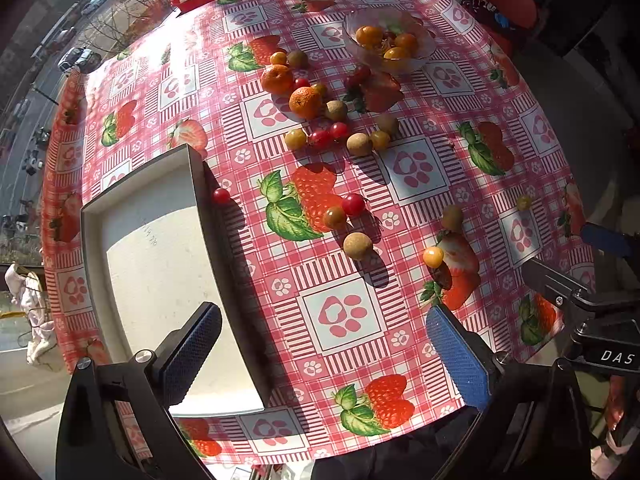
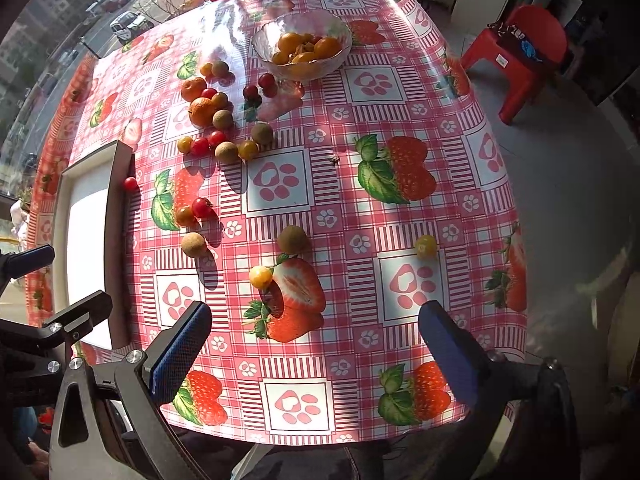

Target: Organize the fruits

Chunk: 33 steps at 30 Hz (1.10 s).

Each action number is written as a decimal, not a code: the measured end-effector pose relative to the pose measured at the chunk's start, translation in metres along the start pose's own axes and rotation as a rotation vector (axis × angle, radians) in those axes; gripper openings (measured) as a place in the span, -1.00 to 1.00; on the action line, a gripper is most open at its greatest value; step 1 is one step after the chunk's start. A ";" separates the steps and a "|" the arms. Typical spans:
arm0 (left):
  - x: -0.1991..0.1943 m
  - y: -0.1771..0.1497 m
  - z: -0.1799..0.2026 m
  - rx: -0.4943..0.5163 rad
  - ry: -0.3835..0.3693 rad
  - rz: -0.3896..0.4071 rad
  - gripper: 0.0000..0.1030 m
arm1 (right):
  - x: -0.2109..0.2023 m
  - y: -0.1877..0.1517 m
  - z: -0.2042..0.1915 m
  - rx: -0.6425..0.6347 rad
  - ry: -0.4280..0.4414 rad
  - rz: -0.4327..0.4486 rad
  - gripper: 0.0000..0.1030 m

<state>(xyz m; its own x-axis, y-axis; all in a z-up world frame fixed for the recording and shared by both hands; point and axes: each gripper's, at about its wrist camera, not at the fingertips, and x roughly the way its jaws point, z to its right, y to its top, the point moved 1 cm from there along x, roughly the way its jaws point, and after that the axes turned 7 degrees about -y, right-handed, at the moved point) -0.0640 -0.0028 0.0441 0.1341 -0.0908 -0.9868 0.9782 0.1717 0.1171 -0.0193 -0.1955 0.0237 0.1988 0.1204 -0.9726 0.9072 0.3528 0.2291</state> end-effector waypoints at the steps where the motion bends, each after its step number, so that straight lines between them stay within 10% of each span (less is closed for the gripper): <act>1: 0.000 0.001 0.000 -0.003 0.001 0.000 1.00 | 0.000 0.000 0.000 0.000 0.000 0.001 1.00; 30: 0.082 0.005 -0.010 -0.131 0.034 -0.055 0.99 | 0.051 0.008 -0.006 -0.020 0.026 -0.060 1.00; 33: 0.096 0.008 -0.015 -0.177 0.025 -0.065 0.76 | 0.063 0.016 -0.011 -0.034 0.028 -0.063 1.00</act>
<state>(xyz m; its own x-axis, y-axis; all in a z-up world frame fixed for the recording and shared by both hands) -0.0458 0.0041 -0.0511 0.0655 -0.0837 -0.9943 0.9411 0.3364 0.0337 0.0034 -0.1727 -0.0335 0.1313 0.1229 -0.9837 0.9042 0.3919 0.1696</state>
